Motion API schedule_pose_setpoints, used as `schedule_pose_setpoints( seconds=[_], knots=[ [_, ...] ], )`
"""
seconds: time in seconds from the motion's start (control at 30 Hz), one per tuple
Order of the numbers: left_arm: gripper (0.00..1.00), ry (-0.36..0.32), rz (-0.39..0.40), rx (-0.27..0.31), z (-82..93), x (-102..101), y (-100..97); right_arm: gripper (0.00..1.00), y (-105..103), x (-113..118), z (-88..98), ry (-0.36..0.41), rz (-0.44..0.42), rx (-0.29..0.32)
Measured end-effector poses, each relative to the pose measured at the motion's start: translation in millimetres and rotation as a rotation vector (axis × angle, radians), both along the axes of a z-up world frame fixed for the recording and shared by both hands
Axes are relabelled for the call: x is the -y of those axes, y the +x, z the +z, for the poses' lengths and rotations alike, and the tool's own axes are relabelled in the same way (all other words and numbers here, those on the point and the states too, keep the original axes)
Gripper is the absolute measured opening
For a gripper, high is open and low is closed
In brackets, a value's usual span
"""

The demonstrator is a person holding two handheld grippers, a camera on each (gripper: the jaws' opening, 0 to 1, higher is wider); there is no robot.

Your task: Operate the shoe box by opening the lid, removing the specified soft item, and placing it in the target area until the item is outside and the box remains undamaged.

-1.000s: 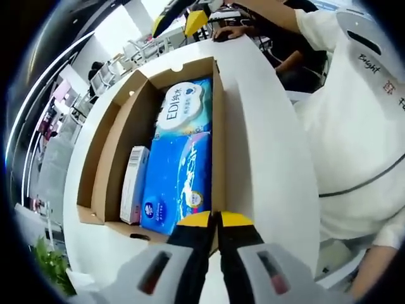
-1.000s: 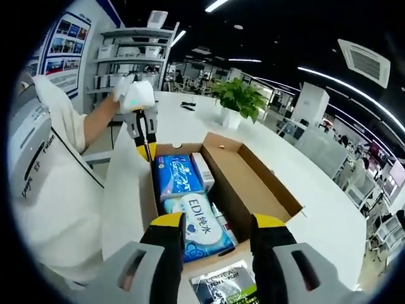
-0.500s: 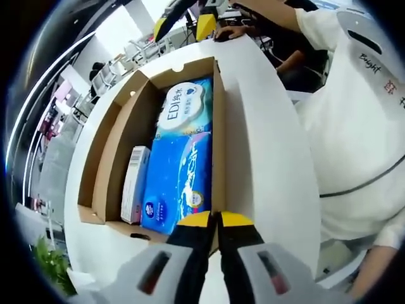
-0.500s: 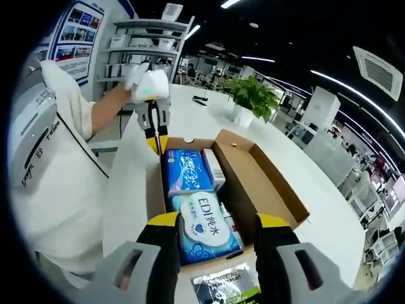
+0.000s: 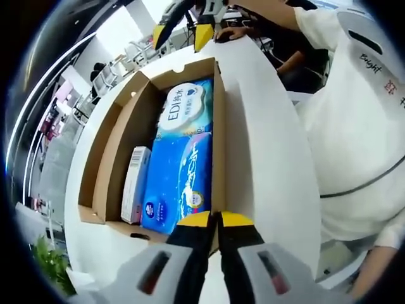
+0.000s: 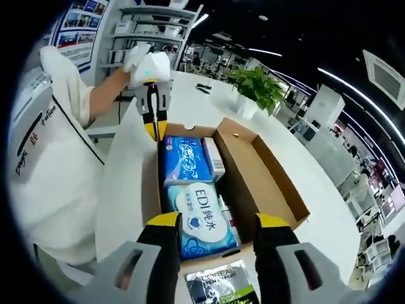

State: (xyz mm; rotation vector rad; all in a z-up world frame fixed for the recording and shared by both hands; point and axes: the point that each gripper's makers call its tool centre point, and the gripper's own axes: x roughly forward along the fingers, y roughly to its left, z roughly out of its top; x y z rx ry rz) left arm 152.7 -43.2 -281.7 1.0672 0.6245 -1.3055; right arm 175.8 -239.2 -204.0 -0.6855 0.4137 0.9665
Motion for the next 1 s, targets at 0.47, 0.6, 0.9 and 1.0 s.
schedule_pose_setpoints(
  seconds=[0.47,0.6,0.9,1.0],
  knots=[
    [0.03,-0.002,0.003,-0.004,-0.2,-0.2,-0.1,0.47,-6.4,-10.1,-10.1,0.024,0.017,-0.110],
    [0.03,-0.005,0.008,-0.009,-0.2,-0.2,0.1,0.50,-6.8,-13.5,-16.6,0.017,0.028,-0.132],
    [0.03,-0.005,0.013,-0.005,-0.4,-0.3,0.1,0.53,-5.1,-18.6,-24.3,-0.009,0.029,-0.184],
    [0.03,-0.015,0.015,-0.006,-0.4,-0.3,0.1,0.51,-4.2,-22.3,-26.3,-0.012,0.029,-0.211]
  ],
)
